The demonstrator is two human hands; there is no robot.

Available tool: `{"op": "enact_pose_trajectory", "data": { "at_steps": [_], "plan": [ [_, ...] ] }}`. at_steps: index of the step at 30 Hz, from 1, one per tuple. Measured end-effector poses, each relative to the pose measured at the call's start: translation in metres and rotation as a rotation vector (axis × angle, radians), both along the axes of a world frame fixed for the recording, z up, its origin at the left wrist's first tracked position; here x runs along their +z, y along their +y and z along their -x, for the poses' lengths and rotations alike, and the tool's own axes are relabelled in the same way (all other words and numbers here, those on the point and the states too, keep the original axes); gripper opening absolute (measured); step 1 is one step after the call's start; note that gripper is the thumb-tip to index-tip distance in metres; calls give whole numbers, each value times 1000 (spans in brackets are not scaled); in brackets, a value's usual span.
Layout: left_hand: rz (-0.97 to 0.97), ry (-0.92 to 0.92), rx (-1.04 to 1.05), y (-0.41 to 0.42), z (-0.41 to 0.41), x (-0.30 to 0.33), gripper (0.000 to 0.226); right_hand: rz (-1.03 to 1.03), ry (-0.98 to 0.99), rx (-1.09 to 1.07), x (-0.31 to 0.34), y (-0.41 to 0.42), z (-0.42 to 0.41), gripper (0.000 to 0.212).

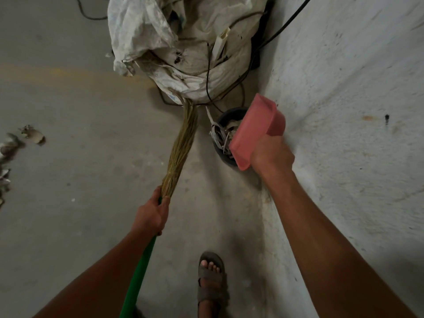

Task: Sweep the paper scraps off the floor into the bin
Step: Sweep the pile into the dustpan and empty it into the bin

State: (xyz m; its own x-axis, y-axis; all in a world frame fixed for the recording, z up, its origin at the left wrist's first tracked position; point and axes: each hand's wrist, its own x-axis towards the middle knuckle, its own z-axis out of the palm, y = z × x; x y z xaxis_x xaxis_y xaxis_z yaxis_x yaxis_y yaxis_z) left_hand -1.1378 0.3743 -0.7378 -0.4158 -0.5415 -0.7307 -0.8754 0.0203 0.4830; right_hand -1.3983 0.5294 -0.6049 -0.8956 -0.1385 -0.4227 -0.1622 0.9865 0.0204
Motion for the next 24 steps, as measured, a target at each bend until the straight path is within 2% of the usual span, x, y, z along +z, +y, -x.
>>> {"op": "enact_pose_trajectory", "data": {
  "at_steps": [3, 7, 16, 24],
  "plan": [
    [-3, -6, 6, 1, 5, -3, 59, -85, 20, 136, 2, -13, 2, 33],
    [6, 0, -7, 2, 17, -7, 59, -65, 34, 235, -14, -27, 6, 31],
    [2, 7, -44, -1, 38, -18, 59, -36, 8, 162, -55, -25, 20, 37],
    [-3, 8, -69, 0, 40, -20, 60, -21, -35, 125, -48, -25, 23, 32]
  ]
}}
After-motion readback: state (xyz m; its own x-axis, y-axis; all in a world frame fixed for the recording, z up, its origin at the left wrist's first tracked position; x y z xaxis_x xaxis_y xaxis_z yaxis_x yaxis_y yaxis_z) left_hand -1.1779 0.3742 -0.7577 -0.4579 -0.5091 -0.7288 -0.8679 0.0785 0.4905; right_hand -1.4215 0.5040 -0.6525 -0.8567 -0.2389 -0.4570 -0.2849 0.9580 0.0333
